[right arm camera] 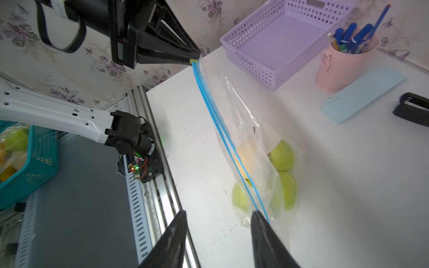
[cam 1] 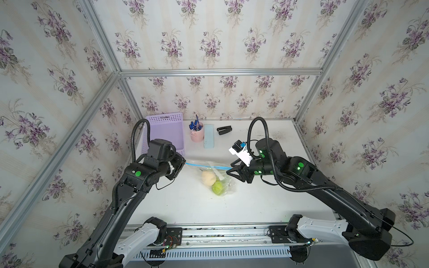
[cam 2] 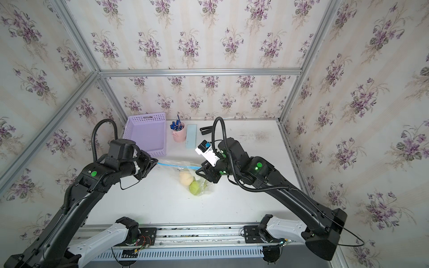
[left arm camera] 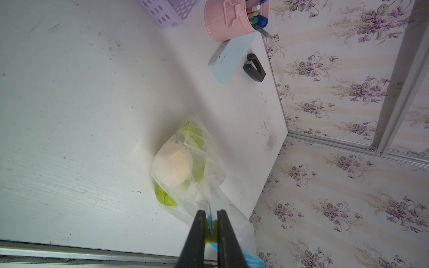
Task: Open the zip-top bag and take out the pear
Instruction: Unzip the zipper on the zipper food storage bag.
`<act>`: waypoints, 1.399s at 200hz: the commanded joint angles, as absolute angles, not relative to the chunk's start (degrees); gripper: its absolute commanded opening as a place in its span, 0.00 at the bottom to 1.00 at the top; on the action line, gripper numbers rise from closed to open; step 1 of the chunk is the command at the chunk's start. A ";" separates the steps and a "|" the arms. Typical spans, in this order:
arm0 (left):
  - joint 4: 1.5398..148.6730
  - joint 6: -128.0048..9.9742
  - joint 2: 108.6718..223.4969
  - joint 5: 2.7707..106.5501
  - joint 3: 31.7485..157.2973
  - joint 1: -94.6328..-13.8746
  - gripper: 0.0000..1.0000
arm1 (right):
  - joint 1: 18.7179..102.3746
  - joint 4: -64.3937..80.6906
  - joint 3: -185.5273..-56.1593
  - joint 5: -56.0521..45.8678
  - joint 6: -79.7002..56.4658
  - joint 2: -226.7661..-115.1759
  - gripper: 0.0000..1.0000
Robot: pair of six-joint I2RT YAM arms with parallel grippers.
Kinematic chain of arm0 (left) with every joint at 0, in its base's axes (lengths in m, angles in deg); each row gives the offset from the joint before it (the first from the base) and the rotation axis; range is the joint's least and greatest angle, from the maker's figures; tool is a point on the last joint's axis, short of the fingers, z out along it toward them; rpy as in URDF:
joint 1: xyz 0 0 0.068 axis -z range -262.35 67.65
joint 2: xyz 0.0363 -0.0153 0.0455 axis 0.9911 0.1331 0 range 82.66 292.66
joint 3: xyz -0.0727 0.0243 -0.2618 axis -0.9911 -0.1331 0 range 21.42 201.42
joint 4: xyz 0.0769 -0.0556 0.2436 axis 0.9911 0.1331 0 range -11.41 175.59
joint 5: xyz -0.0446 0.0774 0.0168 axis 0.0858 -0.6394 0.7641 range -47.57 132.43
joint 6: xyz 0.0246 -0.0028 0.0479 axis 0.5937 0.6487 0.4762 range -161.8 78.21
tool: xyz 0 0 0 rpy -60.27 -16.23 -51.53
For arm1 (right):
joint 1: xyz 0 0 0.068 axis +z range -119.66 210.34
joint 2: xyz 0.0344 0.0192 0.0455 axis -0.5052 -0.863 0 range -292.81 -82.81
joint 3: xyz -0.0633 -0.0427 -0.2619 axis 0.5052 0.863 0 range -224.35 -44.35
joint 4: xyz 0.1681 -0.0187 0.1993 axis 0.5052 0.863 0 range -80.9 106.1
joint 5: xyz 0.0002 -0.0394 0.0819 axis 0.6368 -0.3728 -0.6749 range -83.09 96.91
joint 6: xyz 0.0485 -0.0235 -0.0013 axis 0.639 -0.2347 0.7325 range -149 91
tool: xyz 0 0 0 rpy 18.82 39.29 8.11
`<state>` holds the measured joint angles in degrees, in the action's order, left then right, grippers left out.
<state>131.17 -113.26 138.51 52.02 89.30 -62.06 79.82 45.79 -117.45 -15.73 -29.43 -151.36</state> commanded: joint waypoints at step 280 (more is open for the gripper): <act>122.28 -113.84 140.75 52.93 86.69 -55.30 0.28 | 77.57 49.93 -129.87 -13.03 -25.95 -170.95 0.43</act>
